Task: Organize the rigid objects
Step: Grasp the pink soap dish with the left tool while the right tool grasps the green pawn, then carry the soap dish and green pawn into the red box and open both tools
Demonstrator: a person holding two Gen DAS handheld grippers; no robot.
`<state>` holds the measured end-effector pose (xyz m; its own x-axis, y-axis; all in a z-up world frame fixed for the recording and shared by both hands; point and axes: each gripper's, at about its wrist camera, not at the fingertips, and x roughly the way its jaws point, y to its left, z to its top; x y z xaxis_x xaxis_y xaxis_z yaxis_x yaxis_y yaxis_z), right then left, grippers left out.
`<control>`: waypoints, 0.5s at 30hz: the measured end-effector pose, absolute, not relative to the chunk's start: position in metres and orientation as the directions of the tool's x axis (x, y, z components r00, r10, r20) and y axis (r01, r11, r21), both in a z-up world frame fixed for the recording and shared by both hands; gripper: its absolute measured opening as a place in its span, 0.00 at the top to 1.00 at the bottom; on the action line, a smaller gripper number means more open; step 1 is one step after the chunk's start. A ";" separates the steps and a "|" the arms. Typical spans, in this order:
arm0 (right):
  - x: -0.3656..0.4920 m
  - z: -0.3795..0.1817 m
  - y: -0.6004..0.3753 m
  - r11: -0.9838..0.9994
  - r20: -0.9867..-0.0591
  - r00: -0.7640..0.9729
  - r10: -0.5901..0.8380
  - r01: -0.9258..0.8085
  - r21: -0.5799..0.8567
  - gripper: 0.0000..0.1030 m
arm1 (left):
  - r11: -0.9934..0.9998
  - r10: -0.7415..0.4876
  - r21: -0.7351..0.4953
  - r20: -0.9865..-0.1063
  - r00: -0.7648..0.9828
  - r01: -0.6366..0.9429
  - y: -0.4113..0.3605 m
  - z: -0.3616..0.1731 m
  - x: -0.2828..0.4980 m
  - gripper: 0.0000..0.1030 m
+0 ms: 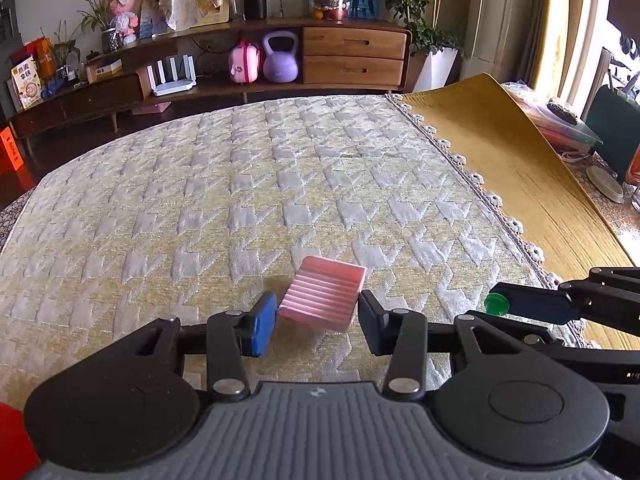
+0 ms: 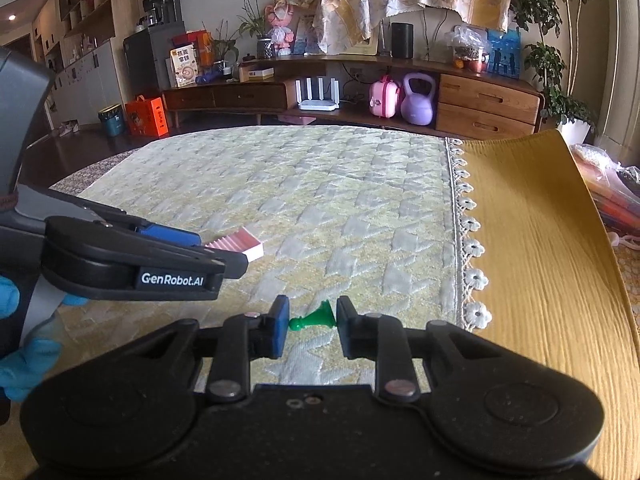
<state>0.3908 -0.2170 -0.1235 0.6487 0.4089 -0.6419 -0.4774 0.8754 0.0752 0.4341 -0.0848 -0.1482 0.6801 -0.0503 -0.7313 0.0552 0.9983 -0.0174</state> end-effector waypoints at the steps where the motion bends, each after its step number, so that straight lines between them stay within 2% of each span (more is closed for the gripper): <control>1: 0.386 -0.121 -0.217 0.874 -0.642 0.647 0.410 -0.480 0.075 0.76 | 0.998 -0.053 -0.022 -0.732 0.679 0.054 -0.084 -0.146 0.431 0.57; 15: 0.326 -0.081 -0.208 0.866 -0.649 0.626 0.433 -0.488 0.108 0.76 | 0.997 -0.079 -0.070 -0.740 0.668 0.041 -0.064 -0.106 0.364 0.57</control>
<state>0.3255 -0.2085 -0.0812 0.6257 0.4333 -0.6487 -0.4876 0.8663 0.1084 0.3644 -0.0642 -0.1056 0.6680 -0.0790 -0.7400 0.0408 0.9967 -0.0696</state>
